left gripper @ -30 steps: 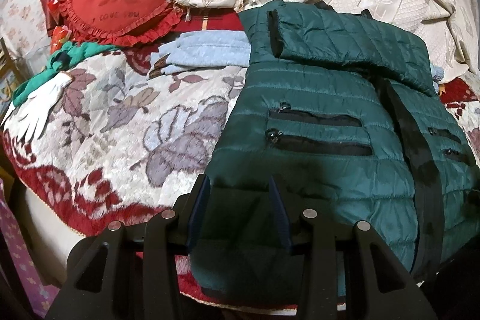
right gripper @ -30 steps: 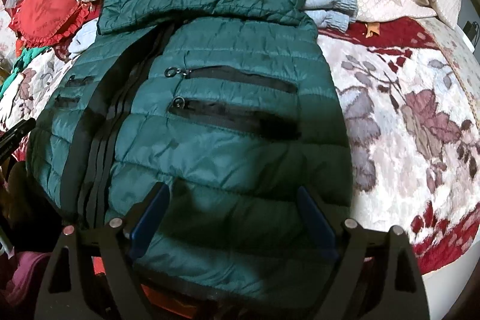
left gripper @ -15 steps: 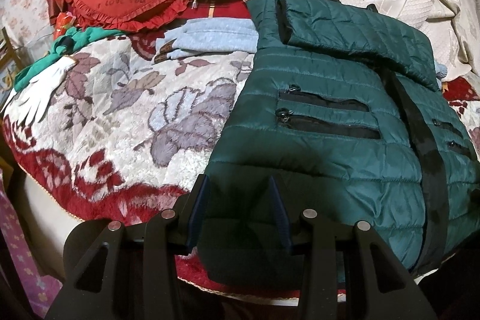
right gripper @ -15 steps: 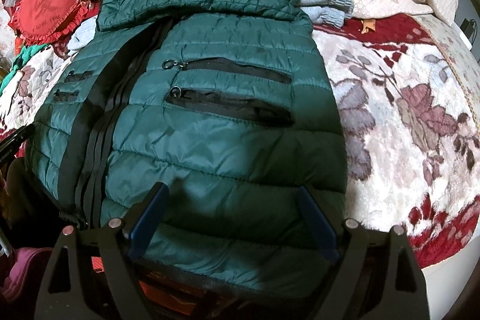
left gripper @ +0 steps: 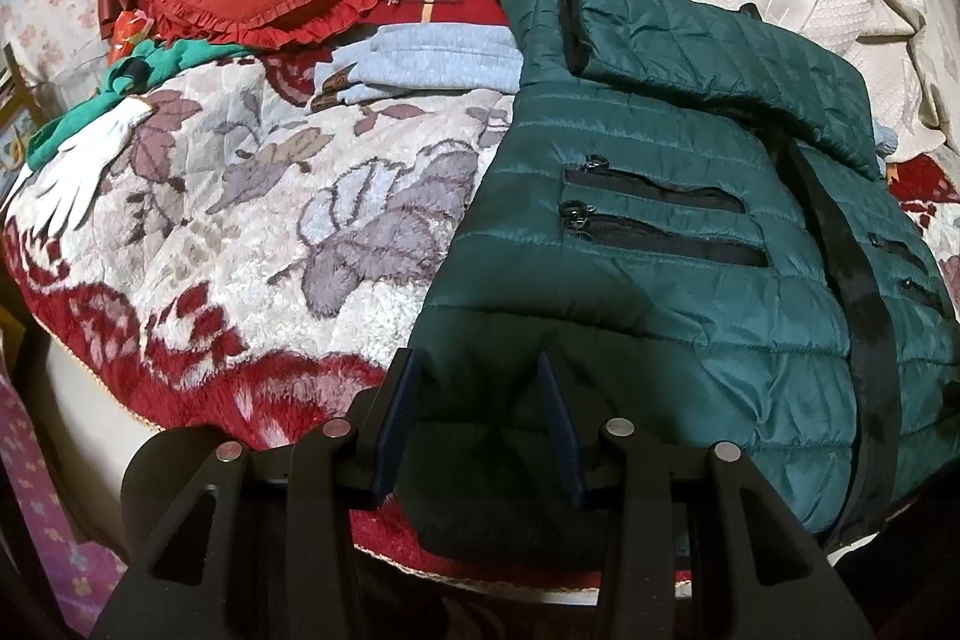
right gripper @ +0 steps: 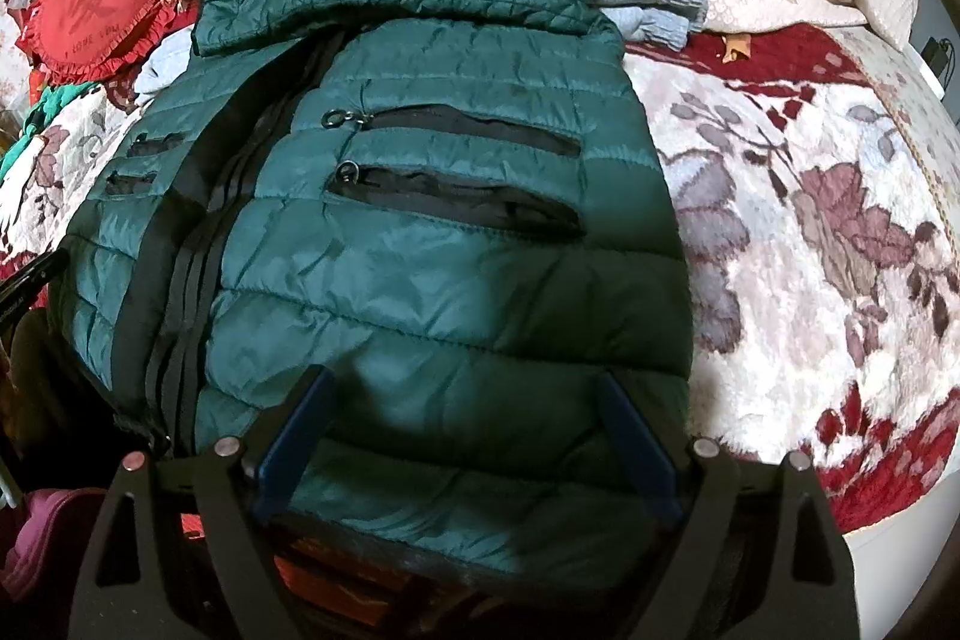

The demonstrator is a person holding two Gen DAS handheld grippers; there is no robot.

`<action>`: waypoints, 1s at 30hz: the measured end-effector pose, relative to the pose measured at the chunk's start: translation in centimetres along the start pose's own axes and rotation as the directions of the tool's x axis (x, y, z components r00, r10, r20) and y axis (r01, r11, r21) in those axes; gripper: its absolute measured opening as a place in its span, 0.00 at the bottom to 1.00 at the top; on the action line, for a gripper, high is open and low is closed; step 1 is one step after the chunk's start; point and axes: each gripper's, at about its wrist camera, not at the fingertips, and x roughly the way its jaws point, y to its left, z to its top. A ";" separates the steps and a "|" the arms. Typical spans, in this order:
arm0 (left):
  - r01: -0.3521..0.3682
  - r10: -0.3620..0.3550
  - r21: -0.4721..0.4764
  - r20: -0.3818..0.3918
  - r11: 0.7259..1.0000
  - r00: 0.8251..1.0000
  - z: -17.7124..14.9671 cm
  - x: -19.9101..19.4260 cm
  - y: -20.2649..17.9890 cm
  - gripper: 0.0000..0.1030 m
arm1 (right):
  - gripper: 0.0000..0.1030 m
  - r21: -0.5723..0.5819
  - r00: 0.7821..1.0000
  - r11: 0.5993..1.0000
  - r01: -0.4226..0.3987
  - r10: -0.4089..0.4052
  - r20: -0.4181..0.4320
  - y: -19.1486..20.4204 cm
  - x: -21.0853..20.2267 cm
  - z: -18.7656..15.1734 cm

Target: Fold large clothes

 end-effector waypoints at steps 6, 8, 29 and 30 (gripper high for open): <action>0.001 -0.001 0.002 -0.006 1.000 1.000 -0.2 0.2 -0.1 0.22 | 0.89 0.002 1.000 1.000 0.001 -0.001 -0.001 -0.2 0.0 -0.1; 0.001 -0.001 0.001 -0.008 1.000 1.000 -0.2 0.2 -0.2 0.22 | 0.89 0.004 1.000 1.000 0.002 -0.002 -0.001 -0.2 -0.1 -0.1; 0.078 -0.087 -0.143 -0.056 0.987 0.995 -0.1 0.9 3.8 0.23 | 0.90 0.063 0.999 0.997 0.047 -0.047 -0.005 -3.4 -0.5 -0.7; 0.084 -0.094 -0.146 -0.062 0.986 0.994 0.0 1.1 3.7 0.23 | 0.90 0.076 0.999 0.996 0.047 -0.047 -0.007 -3.8 -0.4 -0.7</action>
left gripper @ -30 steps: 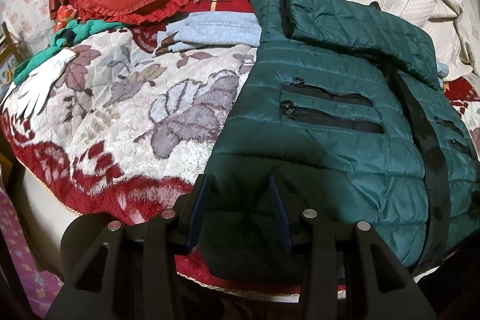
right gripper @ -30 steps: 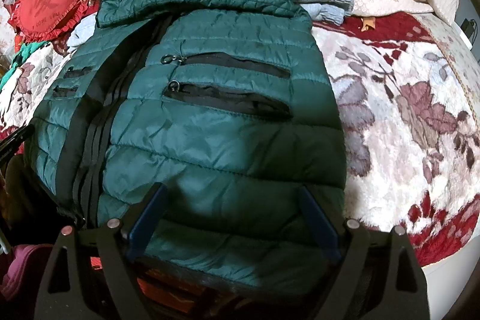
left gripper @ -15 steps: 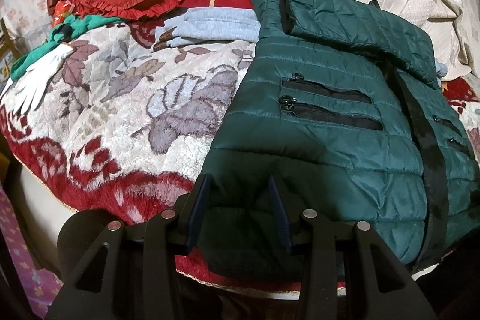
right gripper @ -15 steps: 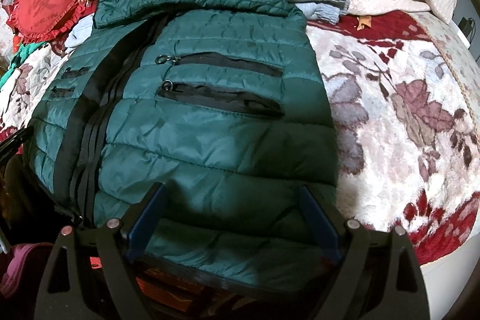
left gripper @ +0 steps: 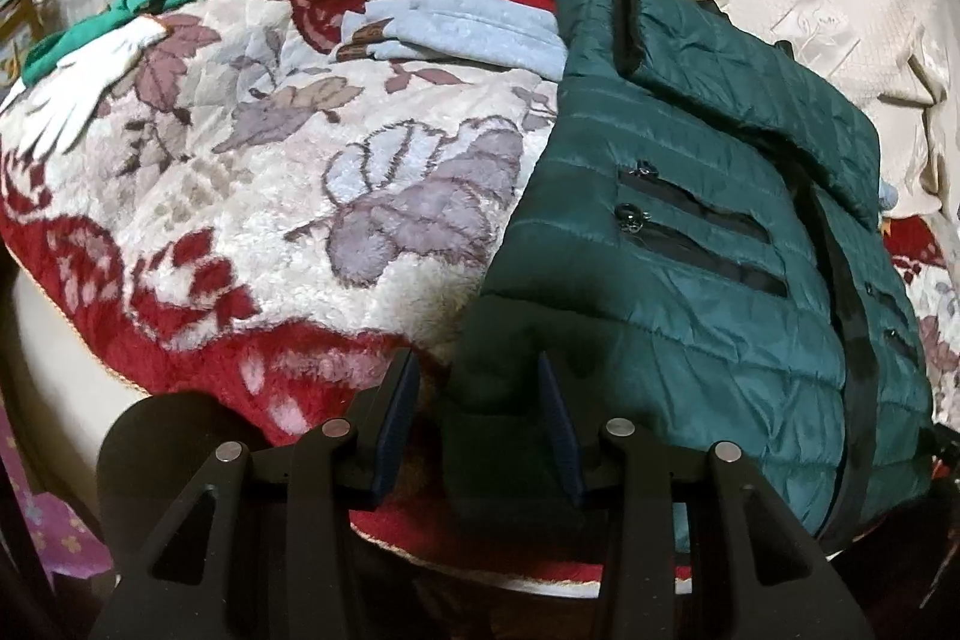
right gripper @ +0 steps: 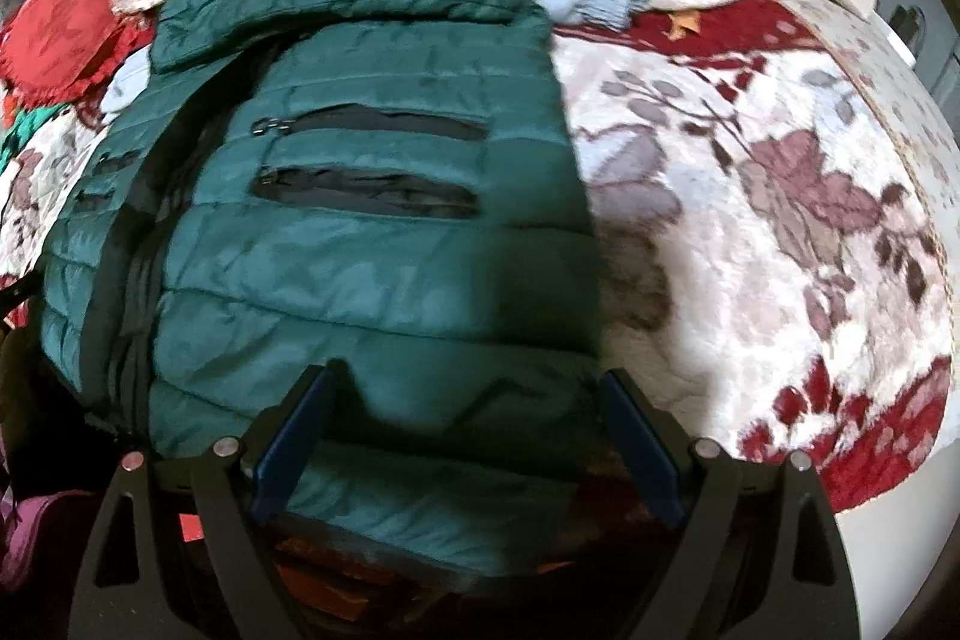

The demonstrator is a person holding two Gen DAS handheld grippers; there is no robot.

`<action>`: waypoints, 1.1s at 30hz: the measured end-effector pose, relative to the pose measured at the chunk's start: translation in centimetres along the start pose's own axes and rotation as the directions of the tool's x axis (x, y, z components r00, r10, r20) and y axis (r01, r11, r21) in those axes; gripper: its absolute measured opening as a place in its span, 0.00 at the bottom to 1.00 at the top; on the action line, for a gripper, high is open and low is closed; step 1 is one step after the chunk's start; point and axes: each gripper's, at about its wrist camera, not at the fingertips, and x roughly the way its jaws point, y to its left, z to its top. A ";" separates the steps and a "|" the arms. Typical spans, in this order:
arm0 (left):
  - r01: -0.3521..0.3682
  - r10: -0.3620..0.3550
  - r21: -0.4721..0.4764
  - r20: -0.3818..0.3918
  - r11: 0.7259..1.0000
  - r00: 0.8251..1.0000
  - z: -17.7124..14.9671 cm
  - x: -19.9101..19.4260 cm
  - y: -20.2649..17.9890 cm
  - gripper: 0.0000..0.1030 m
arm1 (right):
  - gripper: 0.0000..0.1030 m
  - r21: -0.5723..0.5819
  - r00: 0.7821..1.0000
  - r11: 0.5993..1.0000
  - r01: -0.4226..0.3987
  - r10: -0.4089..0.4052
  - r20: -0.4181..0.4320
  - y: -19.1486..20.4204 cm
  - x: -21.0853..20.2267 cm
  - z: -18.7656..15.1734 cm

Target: Fold large clothes

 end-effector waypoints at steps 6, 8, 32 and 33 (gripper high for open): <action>0.014 -0.014 -0.013 -0.027 1.000 1.000 0.0 1.2 -0.1 0.24 | 0.91 0.070 0.997 0.995 -0.072 0.074 -0.019 -1.7 1.3 -0.1; 0.029 -0.029 -0.029 -0.025 0.999 0.999 0.4 1.1 0.3 0.24 | 0.91 0.079 0.996 0.993 -0.087 0.090 -0.027 -1.7 1.8 -0.2; 0.045 -0.044 0.026 -0.057 0.999 0.997 -0.1 2.4 -1.1 0.35 | 0.96 0.090 0.982 0.982 -0.169 0.175 -0.072 -1.4 3.5 0.4; 0.045 -0.043 0.026 -0.059 0.999 0.997 -0.1 2.5 -1.2 0.35 | 0.96 0.091 0.982 0.981 -0.172 0.178 -0.069 -1.5 3.5 0.4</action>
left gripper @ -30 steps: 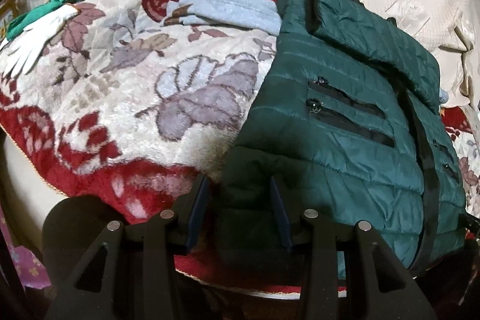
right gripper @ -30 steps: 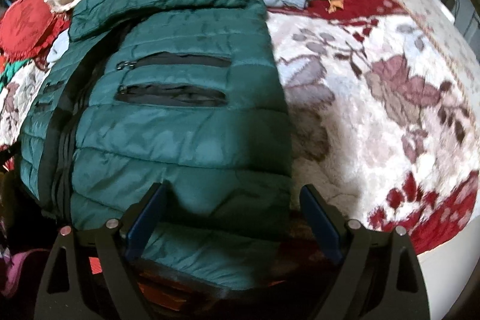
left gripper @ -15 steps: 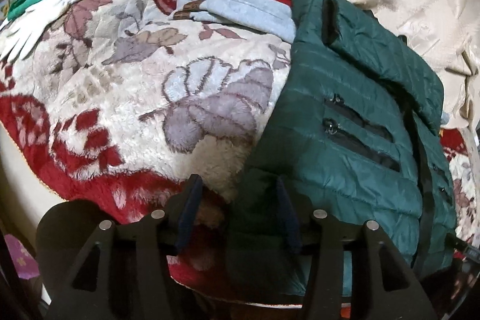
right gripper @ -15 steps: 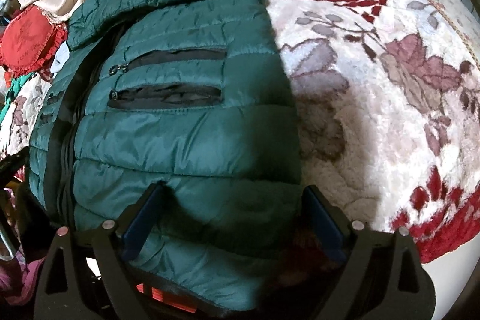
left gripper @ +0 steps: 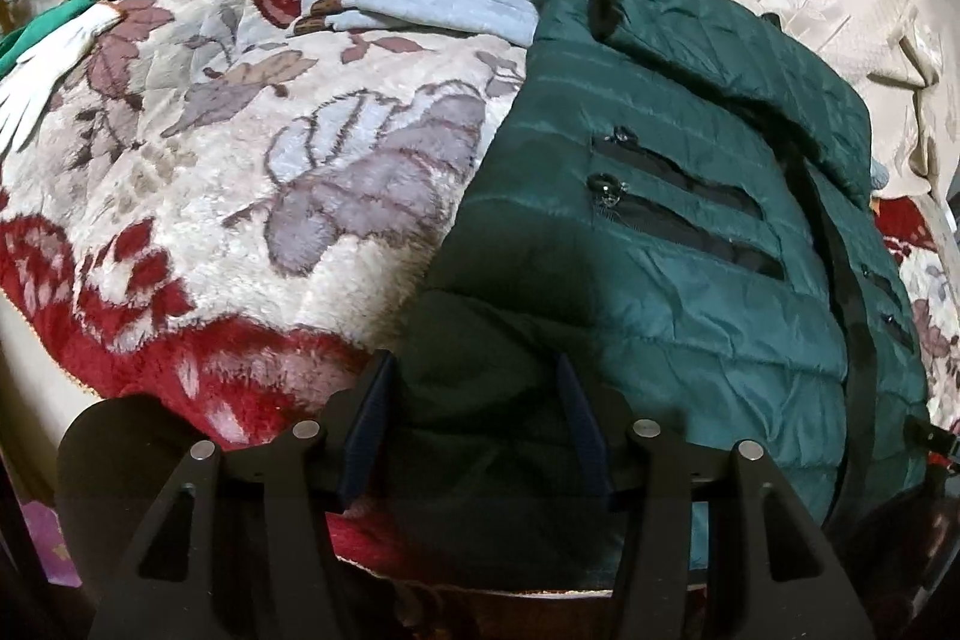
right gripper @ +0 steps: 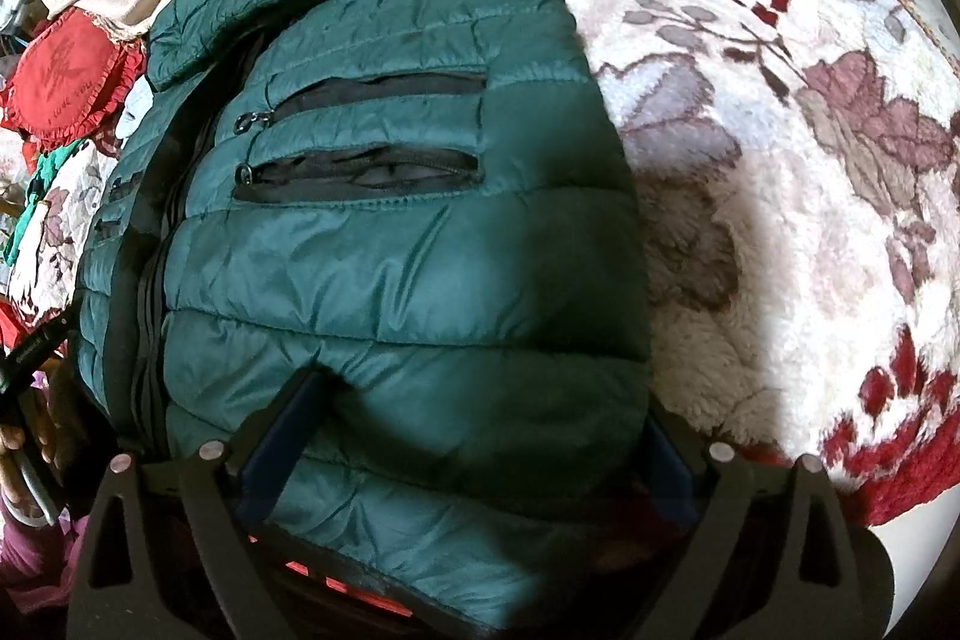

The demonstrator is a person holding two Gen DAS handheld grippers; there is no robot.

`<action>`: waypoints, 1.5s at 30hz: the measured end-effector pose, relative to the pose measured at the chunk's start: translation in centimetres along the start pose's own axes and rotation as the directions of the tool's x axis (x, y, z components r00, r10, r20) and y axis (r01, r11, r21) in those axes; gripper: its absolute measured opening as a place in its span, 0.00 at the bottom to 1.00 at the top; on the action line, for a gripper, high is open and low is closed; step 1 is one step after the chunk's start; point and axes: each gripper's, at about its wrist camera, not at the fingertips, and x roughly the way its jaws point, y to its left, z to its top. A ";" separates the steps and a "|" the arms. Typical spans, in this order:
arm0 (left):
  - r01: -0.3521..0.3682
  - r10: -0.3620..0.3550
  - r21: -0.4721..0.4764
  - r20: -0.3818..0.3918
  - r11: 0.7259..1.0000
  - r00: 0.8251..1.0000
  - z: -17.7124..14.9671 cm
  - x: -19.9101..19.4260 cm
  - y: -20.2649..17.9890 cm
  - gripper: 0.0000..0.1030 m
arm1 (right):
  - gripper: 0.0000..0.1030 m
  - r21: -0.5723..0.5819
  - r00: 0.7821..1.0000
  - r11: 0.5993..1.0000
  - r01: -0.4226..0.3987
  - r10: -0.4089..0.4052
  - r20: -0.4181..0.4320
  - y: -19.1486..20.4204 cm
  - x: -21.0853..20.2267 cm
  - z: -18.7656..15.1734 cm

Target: Fold large clothes

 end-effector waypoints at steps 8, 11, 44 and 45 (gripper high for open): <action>0.004 -0.004 -0.004 -0.008 1.000 1.000 0.0 0.1 0.1 0.36 | 0.92 -0.015 0.999 1.000 -0.027 0.027 0.023 0.0 -0.2 -0.1; -0.002 0.002 0.001 -0.005 1.000 1.000 0.0 0.1 0.0 0.37 | 0.75 -0.071 0.998 0.997 -0.031 0.034 0.048 1.0 -1.1 -0.3; -0.003 0.003 0.031 0.007 1.000 1.000 -0.4 0.0 -0.5 0.28 | 0.42 -0.114 0.993 0.992 -0.057 0.068 0.095 1.5 -1.5 -1.0; -0.008 0.008 0.036 0.010 0.999 1.000 -0.4 -0.1 -0.6 0.24 | 0.41 -0.115 0.993 0.992 -0.056 0.067 0.098 1.5 -1.7 -1.0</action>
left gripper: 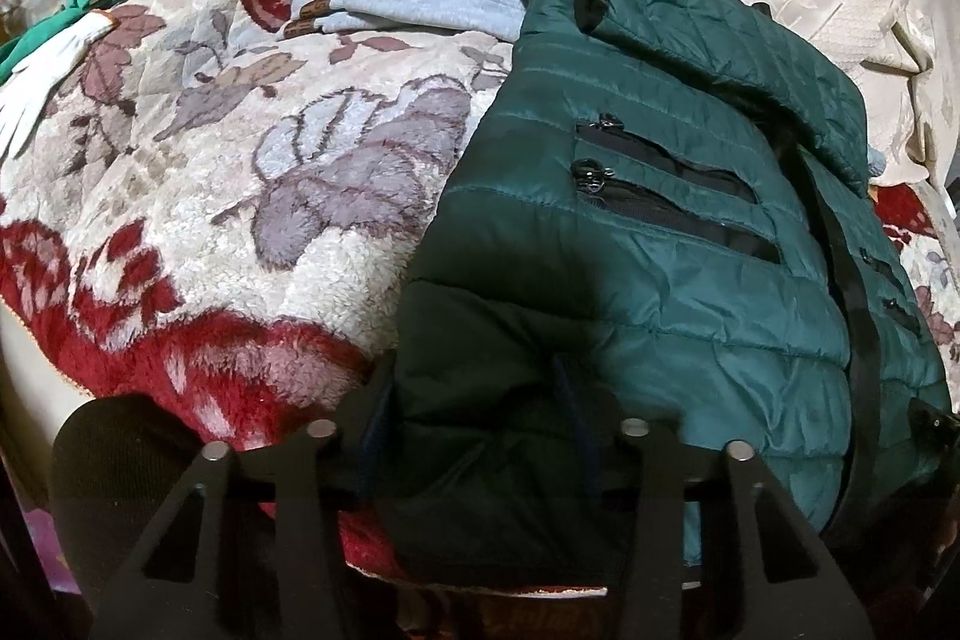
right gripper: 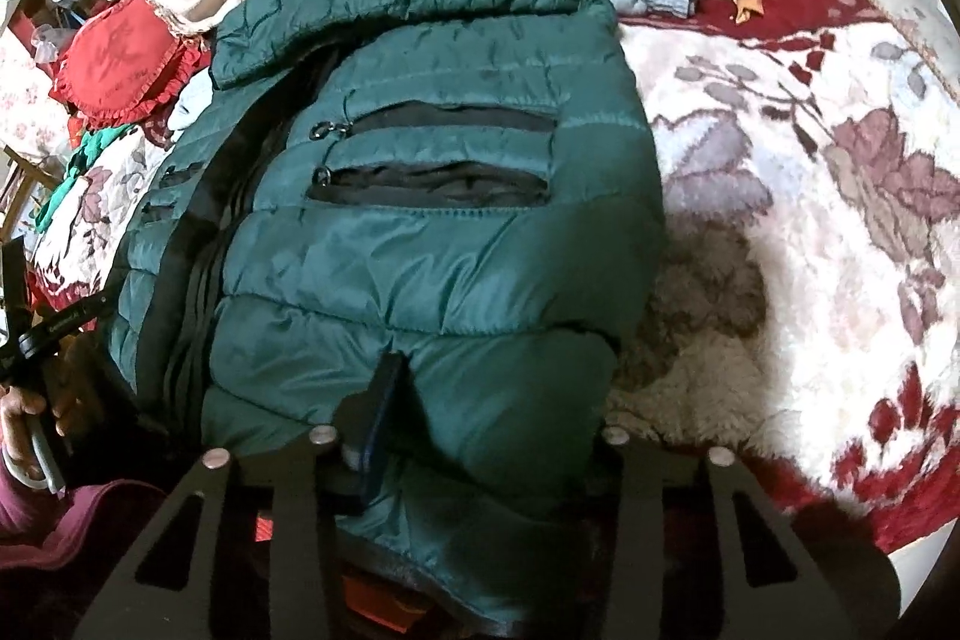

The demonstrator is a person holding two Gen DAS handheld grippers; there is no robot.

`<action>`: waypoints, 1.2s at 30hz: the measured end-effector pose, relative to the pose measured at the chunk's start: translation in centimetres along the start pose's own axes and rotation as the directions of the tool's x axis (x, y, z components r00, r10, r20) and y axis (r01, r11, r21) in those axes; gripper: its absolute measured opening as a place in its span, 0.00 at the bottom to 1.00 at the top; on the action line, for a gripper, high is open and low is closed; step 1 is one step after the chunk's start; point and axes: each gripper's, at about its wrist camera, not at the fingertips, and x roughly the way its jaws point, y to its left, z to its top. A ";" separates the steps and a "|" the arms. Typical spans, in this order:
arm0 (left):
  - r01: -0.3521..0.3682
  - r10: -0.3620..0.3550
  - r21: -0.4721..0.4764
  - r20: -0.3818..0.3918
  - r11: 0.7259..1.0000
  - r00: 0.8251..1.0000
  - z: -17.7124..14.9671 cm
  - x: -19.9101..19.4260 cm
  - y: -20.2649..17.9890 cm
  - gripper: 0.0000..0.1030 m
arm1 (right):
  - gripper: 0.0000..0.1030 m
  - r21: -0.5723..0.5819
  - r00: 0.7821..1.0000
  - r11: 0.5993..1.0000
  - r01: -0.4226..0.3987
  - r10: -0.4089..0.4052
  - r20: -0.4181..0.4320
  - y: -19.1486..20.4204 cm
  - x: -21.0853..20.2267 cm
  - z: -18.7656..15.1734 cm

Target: Fold large clothes

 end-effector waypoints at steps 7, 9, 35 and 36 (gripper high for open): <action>-0.020 0.019 0.014 0.019 1.000 1.000 0.0 -0.6 -0.1 0.03 | 0.31 -0.008 1.000 1.000 -0.004 0.004 0.018 0.1 -1.0 0.4; -0.015 0.015 0.012 0.022 1.000 1.000 0.1 -0.9 0.0 0.00 | 0.29 -0.014 1.000 1.000 -0.008 0.008 0.029 0.2 -1.5 0.6; 0.069 -0.071 0.017 0.171 0.997 0.983 5.4 -7.0 -0.9 0.00 | 0.23 -0.021 0.981 0.997 -0.072 0.074 0.179 0.8 -6.6 4.5; 0.071 -0.073 0.017 0.177 0.997 0.982 5.8 -7.1 -1.0 0.00 | 0.23 -0.022 0.979 0.997 -0.072 0.075 0.188 0.9 -6.8 4.8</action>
